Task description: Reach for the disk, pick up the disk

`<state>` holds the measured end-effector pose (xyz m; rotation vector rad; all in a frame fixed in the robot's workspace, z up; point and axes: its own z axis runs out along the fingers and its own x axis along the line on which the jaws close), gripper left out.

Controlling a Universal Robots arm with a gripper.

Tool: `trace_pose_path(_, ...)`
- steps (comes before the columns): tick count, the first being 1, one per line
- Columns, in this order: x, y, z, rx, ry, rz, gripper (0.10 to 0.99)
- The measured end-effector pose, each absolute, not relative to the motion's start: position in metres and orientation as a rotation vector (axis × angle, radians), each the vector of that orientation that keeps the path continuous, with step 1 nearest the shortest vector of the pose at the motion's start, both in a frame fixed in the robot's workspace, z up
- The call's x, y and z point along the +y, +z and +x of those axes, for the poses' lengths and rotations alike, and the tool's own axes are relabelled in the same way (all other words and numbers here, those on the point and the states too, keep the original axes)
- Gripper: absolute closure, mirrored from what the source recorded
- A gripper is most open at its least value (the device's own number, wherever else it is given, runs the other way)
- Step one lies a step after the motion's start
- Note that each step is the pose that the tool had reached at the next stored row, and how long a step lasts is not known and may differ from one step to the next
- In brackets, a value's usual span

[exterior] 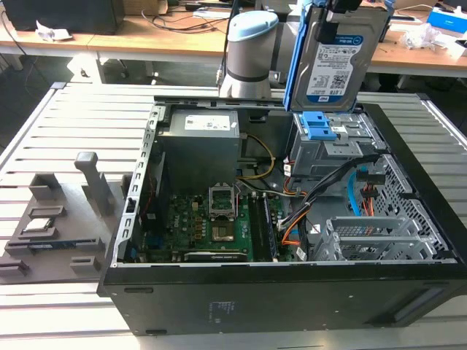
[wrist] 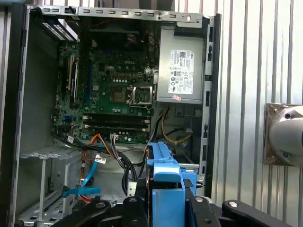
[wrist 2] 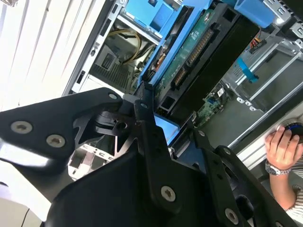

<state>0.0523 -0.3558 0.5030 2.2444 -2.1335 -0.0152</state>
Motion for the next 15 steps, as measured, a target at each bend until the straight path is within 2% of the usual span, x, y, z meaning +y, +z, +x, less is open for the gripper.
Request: trace_pose_path(15,-0.3622,0.503,0.0616,-2.133,-0.015,2.244,0.722)
